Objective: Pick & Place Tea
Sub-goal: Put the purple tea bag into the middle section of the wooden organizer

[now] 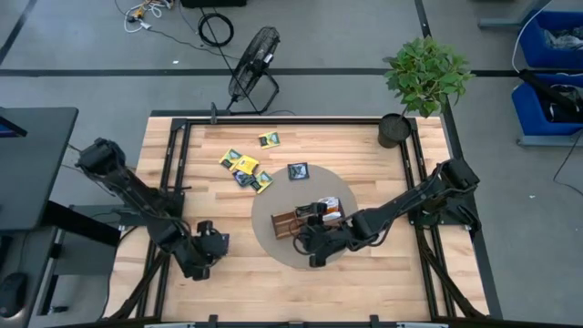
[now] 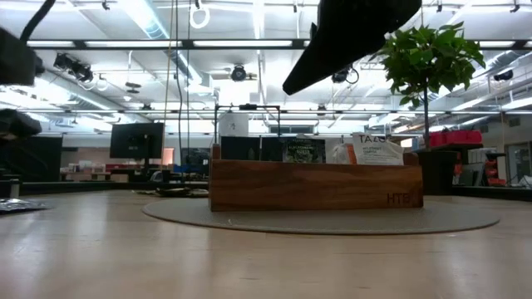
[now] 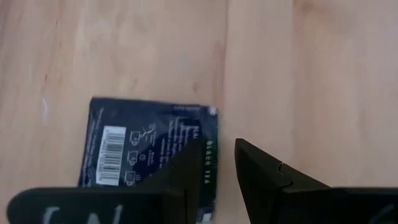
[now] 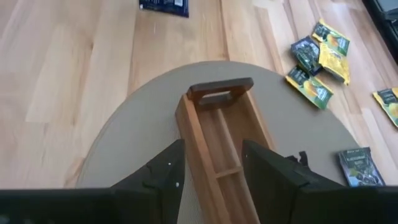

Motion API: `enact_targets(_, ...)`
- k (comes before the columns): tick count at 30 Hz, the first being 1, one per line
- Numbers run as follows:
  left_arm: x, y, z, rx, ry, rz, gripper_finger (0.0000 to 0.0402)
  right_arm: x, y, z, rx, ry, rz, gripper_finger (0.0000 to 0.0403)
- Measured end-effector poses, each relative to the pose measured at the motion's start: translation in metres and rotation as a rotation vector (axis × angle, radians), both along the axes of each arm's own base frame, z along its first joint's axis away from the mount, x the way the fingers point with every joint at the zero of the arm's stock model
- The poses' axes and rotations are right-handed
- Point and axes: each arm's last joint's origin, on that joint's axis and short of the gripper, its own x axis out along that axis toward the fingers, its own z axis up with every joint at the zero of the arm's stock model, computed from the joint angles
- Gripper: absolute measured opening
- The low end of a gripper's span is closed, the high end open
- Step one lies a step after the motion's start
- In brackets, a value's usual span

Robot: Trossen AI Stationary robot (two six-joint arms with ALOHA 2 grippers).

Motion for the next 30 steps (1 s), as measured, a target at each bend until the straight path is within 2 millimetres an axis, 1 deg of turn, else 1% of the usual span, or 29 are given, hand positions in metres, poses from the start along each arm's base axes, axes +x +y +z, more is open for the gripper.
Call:
enact_targets(3,0.001,-0.001,-0.008,0.037,0.023,0.002,0.0101,0.001,0.0,0.001,-0.014,-0.01,0.019,0.0166)
enact_targets(7,0.003,-0.002,-0.013,0.073,0.02,0.008,0.0106,0.002,0.001,0.002,-0.017,-0.016,0.026,0.0166)
enact_targets(16,0.004,-0.002,-0.017,0.103,0.024,0.01,0.0104,0.002,0.0,0.002,-0.04,-0.029,0.008,0.0166)
enact_targets(19,0.006,0.0,-0.019,0.117,0.027,0.023,0.0081,0.002,0.0,0.002,-0.047,-0.034,-0.002,0.0166)
enact_targets(24,0.009,-0.001,-0.025,0.133,0.024,0.038,0.0012,0.003,0.0,0.003,-0.044,-0.039,-0.003,0.0166)
enact_targets(26,0.01,-0.001,-0.025,0.131,0.018,0.035,0.0007,0.003,0.0,0.003,-0.044,-0.04,-0.003,0.0166)
enact_targets(30,0.013,-0.004,-0.022,0.124,-0.033,-0.034,0.0003,0.004,0.0,0.004,-0.044,-0.057,0.004,0.0166)
